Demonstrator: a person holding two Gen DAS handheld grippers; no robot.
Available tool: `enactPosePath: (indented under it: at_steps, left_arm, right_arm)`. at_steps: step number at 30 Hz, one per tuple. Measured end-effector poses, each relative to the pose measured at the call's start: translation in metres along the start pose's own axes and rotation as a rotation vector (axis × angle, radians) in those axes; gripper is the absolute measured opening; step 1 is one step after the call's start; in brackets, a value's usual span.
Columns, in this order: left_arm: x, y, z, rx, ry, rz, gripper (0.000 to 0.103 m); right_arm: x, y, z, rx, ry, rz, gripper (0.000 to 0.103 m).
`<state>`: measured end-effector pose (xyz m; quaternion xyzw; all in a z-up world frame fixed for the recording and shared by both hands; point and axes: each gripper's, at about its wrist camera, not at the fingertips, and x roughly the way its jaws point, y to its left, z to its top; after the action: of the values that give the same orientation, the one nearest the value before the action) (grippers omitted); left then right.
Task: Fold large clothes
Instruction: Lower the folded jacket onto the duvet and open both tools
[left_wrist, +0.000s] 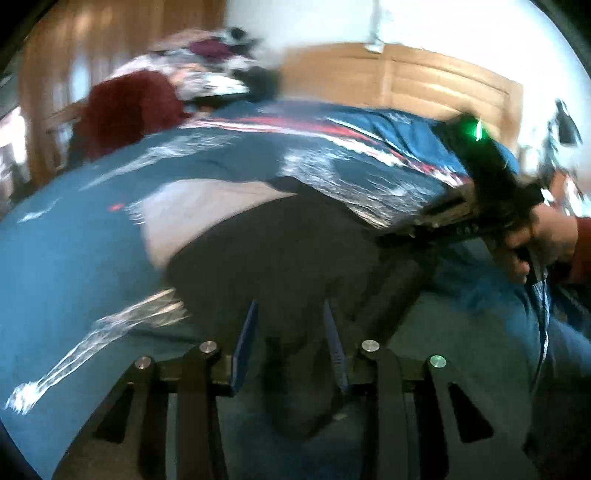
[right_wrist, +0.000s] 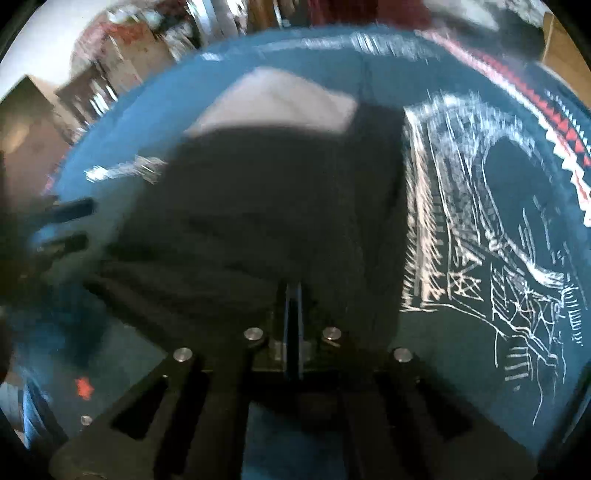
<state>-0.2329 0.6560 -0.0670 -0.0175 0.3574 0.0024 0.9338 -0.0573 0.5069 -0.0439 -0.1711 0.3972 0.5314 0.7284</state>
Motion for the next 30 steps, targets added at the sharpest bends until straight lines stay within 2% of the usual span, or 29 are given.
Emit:
enactPosePath:
  at_steps: [1,2,3,4,5,7,8,10,11,12,13,14,15,16,18,19,21,24,26,30]
  left_arm:
    - [0.016,-0.007,-0.004,0.025,0.054,0.003,0.037]
    - [0.036,-0.015,-0.013,0.063,0.117,0.012,0.034]
    - [0.043,-0.019,-0.020,0.084,0.136,0.031,0.034]
    - [0.038,-0.022,-0.025,0.086,0.126,0.038,0.034]
    - [0.031,-0.022,-0.026,0.071,0.128,0.034,0.034]
    - [0.006,-0.022,-0.030,0.030,0.129,0.043,0.035]
    - [-0.010,-0.023,-0.035,0.009,0.128,0.075,0.035]
    - [-0.028,-0.022,-0.037,-0.075,0.125,0.107,0.042]
    - [-0.037,-0.023,-0.038,-0.125,0.120,0.140,0.052]
    - [-0.041,-0.024,-0.041,-0.174,0.118,0.204,0.063]
    - [-0.043,-0.022,-0.045,-0.216,0.120,0.251,0.066]
    - [-0.041,-0.024,-0.047,-0.259,0.125,0.279,0.072]
    - [-0.035,-0.027,-0.052,-0.299,0.145,0.303,0.078]
    - [-0.027,-0.030,-0.056,-0.331,0.179,0.332,0.081]
    - [-0.006,-0.033,-0.069,-0.400,0.274,0.335,0.085]
    - [0.001,-0.036,-0.073,-0.410,0.297,0.359,0.089]
    - [0.005,-0.044,-0.076,-0.394,0.284,0.403,0.102]
    - [0.010,-0.048,-0.074,-0.417,0.307,0.455,0.103]
    - [0.013,-0.052,-0.075,-0.420,0.302,0.485,0.103]
    - [0.016,-0.056,-0.074,-0.420,0.252,0.517,0.103]
  right_arm:
    - [-0.002,0.008,-0.002,-0.005,-0.019,0.019,0.014]
    - [0.003,0.015,-0.008,-0.019,-0.011,0.031,0.026]
    - [0.015,0.023,-0.012,-0.028,0.013,0.028,0.032]
    - [0.027,0.024,-0.020,-0.042,0.045,0.014,0.033]
    - [0.030,0.020,-0.029,-0.046,0.040,0.017,0.034]
    - [0.017,0.008,-0.035,0.009,0.016,0.044,0.035]
    - [0.006,0.006,-0.038,0.028,0.002,0.032,0.038]
    - [-0.023,0.009,-0.043,0.030,-0.053,-0.003,0.040]
    - [-0.035,0.010,-0.046,0.037,-0.076,-0.009,0.040]
    - [-0.050,0.015,-0.050,0.055,-0.108,-0.029,0.042]
    - [-0.056,0.018,-0.053,0.069,-0.123,-0.048,0.054]
    - [-0.061,0.023,-0.058,0.087,-0.128,-0.095,0.083]
    - [-0.057,0.022,-0.061,0.096,-0.119,-0.150,0.095]
    - [-0.054,0.027,-0.070,0.101,-0.106,-0.218,0.100]
    - [-0.048,0.032,-0.089,0.109,-0.061,-0.312,0.099]
    - [-0.047,0.030,-0.100,0.121,-0.048,-0.333,0.099]
    - [-0.041,0.021,-0.120,0.165,-0.011,-0.354,0.099]
    - [-0.024,0.008,-0.137,0.217,0.060,-0.352,0.100]
    - [-0.026,0.010,-0.142,0.213,0.030,-0.355,0.103]
    - [-0.024,0.009,-0.138,0.227,0.026,-0.366,0.103]
